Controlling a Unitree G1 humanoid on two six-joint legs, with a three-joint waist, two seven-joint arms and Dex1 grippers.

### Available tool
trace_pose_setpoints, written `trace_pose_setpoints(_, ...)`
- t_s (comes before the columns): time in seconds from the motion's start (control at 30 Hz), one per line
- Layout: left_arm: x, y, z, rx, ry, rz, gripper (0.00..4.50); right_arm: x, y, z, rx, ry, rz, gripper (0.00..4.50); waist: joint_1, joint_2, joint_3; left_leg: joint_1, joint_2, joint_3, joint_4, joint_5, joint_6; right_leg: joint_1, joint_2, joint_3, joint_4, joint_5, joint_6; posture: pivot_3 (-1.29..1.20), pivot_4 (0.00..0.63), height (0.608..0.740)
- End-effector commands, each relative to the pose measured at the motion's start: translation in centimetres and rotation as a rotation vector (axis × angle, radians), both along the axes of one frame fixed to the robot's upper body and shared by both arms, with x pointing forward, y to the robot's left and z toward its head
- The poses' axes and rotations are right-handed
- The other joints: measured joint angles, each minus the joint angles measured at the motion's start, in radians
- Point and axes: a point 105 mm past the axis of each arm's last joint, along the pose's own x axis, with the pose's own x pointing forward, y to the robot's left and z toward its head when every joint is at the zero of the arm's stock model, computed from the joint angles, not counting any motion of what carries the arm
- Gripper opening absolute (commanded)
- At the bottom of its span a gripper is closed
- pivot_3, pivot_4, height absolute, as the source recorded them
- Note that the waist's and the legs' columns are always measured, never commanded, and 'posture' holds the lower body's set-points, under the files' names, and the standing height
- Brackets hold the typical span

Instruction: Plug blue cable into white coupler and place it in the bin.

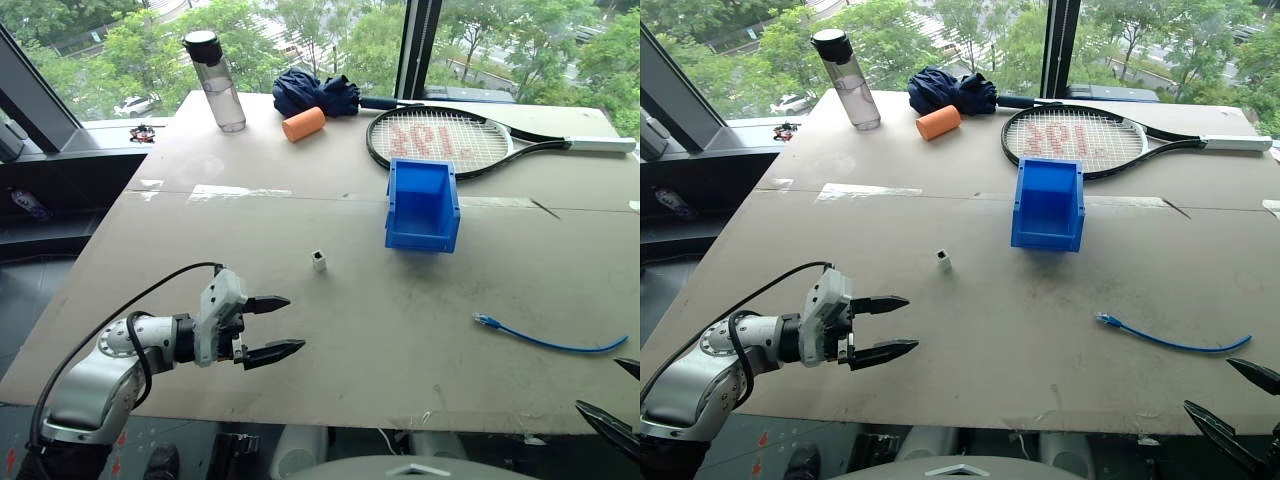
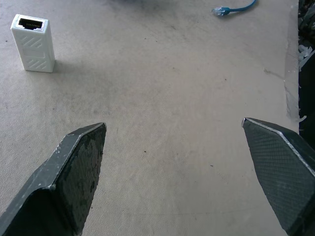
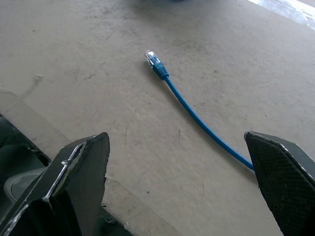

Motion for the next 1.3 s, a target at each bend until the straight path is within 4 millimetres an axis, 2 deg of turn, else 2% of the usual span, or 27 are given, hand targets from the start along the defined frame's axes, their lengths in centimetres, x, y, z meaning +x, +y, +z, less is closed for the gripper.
trace_pose_setpoints(0.03,0.3,-1.4,2.1,-0.045,-0.050,-0.050,4.50,1.5,1.5,1.0,0.027,-0.054,0.021,4.43,0.000,0.000,0.000,0.000,0.000,0.000,0.000,0.000,0.000,0.000,0.000,0.000,0.000,0.000,0.000,0.00,0.150,0.740)
trace_pose_setpoints(0.1,0.6,-2.7,3.1,-0.098,-0.050,-0.097,4.50,3.6,4.1,1.9,0.062,-0.098,0.048,4.43,0.000,-0.001,0.001,0.000,0.000,0.000,0.000,0.000,0.000,0.000,0.000,-0.001,0.000,0.000,0.000,0.00,0.150,0.740)
trace_pose_setpoints(0.3,0.0,-4.4,3.3,-0.080,-0.066,-0.225,4.50,6.0,8.0,2.0,0.057,-0.042,0.168,4.43,0.000,0.000,-0.002,-0.001,-0.001,0.003,0.000,0.000,0.000,0.000,0.005,-0.001,0.000,0.003,-0.004,0.00,0.150,0.740)
trace_pose_setpoints(0.37,0.0,-4.8,3.4,-0.071,-0.083,-0.254,4.50,7.2,8.0,1.9,-0.022,-0.035,0.170,4.43,0.000,-0.001,-0.001,-0.001,-0.002,0.004,0.000,0.000,0.000,0.000,0.006,-0.001,-0.001,0.002,-0.004,0.00,0.150,0.740)
trace_pose_setpoints(0.47,-0.1,-5.2,3.5,-0.048,-0.109,-0.298,4.50,8.9,8.0,1.3,-0.029,0.041,0.178,4.43,-0.001,-0.004,-0.001,-0.001,-0.004,0.005,0.001,0.000,0.000,0.001,0.008,-0.001,-0.001,0.003,-0.004,0.00,0.150,0.740)
trace_pose_setpoints(0.63,-0.2,-5.7,3.7,-0.043,-0.127,-0.314,4.50,10.1,7.9,0.1,-0.044,0.110,0.217,4.43,0.001,-0.006,-0.001,-0.002,-0.004,0.004,0.002,0.000,0.000,0.001,0.008,-0.002,-0.001,0.003,-0.004,0.00,0.150,0.740)
trace_pose_setpoints(0.8,-0.3,-5.7,3.6,-0.041,-0.134,-0.316,4.50,11.3,7.2,-3.3,-0.087,0.198,0.242,4.43,-0.002,-0.006,-0.001,-0.002,-0.004,0.005,0.002,0.000,0.001,0.001,0.009,-0.002,-0.001,0.003,-0.004,0.00,0.150,0.740)
trace_pose_setpoints(0.9,-0.3,-5.6,3.2,-0.046,-0.133,-0.288,4.50,12.5,6.5,-5.2,-0.090,0.226,0.198,3.56,-0.004,-0.007,-0.001,-0.001,-0.003,0.005,0.002,0.000,0.001,0.001,0.010,-0.001,-0.001,0.002,-0.004,0.00,0.150,0.740)
trace_pose_setpoints(0.93,-0.5,-5.7,3.1,-0.050,-0.130,-0.290,4.50,12.7,6.5,-5.6,-0.096,0.229,0.210,3.00,-0.005,-0.007,-0.001,-0.001,-0.003,0.005,0.002,0.000,0.001,0.001,0.010,-0.001,0.000,0.003,-0.004,0.00,0.150,0.740)
trace_pose_setpoints(1.03,-1.0,-5.6,3.0,-0.047,-0.131,-0.291,4.50,13.2,7.1,-5.7,-0.083,0.204,0.247,1.71,-0.014,-0.013,-0.005,0.001,-0.001,0.006,0.002,0.000,0.001,0.002,0.012,-0.001,0.000,0.003,-0.004,0.00,0.150,0.740)
trace_pose_setpoints(1.07,-1.0,-5.6,3.0,-0.045,-0.133,-0.286,4.50,13.3,7.2,-5.6,-0.080,0.197,0.251,0.91,-0.015,-0.013,-0.005,0.001,0.000,0.005,0.002,0.000,0.001,0.002,0.012,-0.001,0.001,0.003,-0.004,0.00,0.150,0.740)
trace_pose_setpoints(1.13,-0.7,-5.6,3.2,-0.049,-0.143,-0.270,4.50,13.5,7.8,-5.2,-0.070,0.182,0.277,0.13,-0.019,-0.013,-0.005,0.001,0.000,0.005,0.002,0.000,0.001,0.002,0.013,-0.001,0.001,0.003,-0.004,0.00,0.150,0.740)
trace_pose_setpoints(1.23,-0.5,-5.8,3.6,-0.055,-0.147,-0.269,4.50,13.9,9.4,-4.6,-0.069,0.158,0.350,0.02,-0.031,-0.013,-0.005,0.002,0.001,0.005,0.002,0.000,0.001,0.002,0.014,-0.001,0.002,0.003,-0.004,0.00,0.150,0.740)
trace_pose_setpoints(1.3,-0.4,-5.9,3.5,-0.058,-0.144,-0.266,4.50,14.8,11.5,-4.2,-0.079,0.126,0.418,0.02,-0.043,-0.014,-0.005,0.002,0.002,0.005,0.002,0.000,0.001,0.002,0.015,-0.001,0.002,0.003,-0.004,0.00,0.150,0.740)
